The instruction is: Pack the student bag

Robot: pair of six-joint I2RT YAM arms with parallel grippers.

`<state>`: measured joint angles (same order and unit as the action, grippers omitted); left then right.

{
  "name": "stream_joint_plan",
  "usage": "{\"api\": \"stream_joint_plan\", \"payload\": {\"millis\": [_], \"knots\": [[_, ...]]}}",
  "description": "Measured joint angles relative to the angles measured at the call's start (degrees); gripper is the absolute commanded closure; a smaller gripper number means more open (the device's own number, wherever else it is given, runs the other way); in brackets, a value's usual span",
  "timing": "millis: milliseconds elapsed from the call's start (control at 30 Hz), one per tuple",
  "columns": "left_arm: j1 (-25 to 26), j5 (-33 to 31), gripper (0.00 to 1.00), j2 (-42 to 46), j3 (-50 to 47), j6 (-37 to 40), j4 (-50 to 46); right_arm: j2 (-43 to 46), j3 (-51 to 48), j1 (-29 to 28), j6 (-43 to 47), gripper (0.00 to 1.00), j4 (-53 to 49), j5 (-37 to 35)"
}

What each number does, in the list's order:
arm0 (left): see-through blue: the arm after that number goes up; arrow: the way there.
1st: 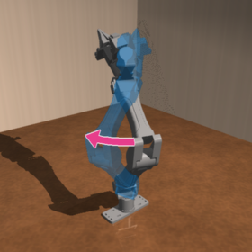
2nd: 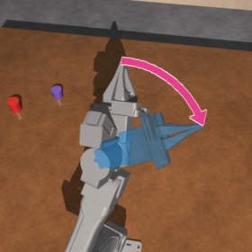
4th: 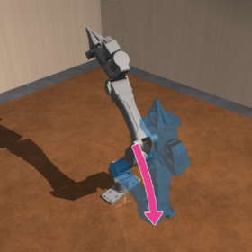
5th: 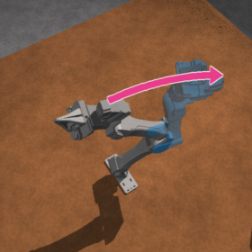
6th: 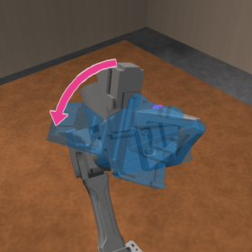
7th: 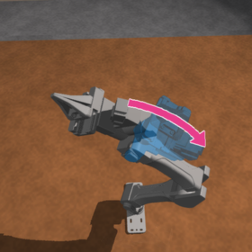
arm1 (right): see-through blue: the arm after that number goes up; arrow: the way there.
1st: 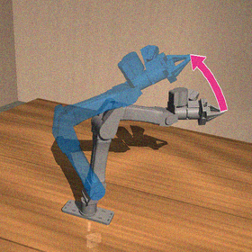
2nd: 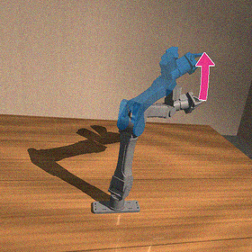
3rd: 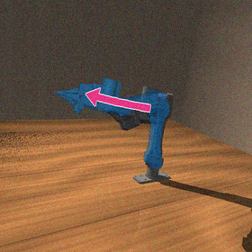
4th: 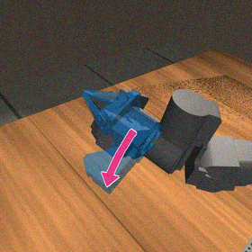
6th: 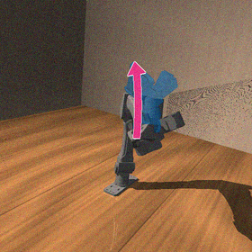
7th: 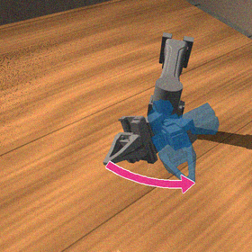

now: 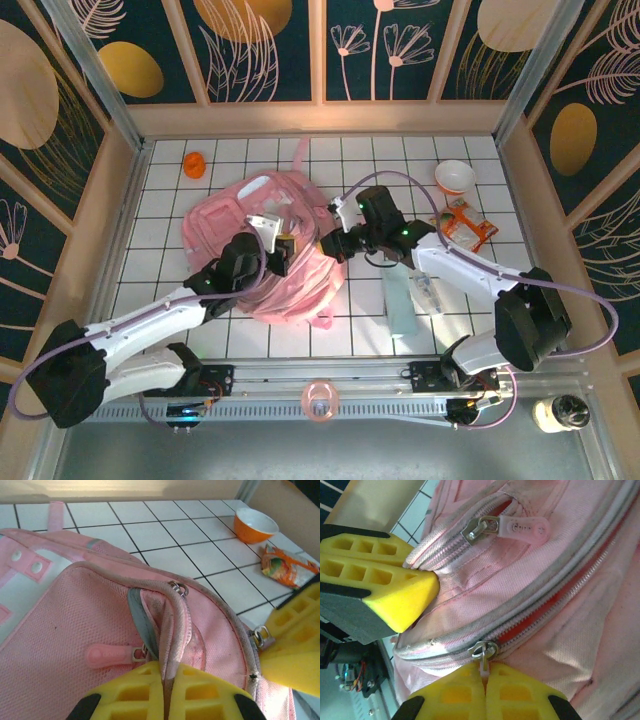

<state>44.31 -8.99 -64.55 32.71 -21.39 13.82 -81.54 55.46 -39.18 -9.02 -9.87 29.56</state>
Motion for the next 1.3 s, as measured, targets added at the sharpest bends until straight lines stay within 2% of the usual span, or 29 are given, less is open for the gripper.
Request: {"api": "stream_joint_plan", "payload": {"millis": [267,533,900,1300], "knots": [[0.8,-8.5,1.00,-10.8,10.0,-6.4,-0.4,1.2,-0.5,-4.4,-3.9,1.00,2.1,-5.2],[0.8,-12.3,1.00,-17.3,16.7,-11.3,0.1,2.0,-2.7,-9.3,-12.3,1.00,4.9,-10.9],[-2.2,-11.1,1.00,-21.0,20.2,-21.1,4.0,3.8,-9.5,-14.5,-25.5,1.00,15.4,-18.9],[-4.4,-10.8,1.00,-22.6,25.0,-23.7,3.9,1.1,-12.3,-18.8,-35.7,1.00,27.3,-24.0]]}}
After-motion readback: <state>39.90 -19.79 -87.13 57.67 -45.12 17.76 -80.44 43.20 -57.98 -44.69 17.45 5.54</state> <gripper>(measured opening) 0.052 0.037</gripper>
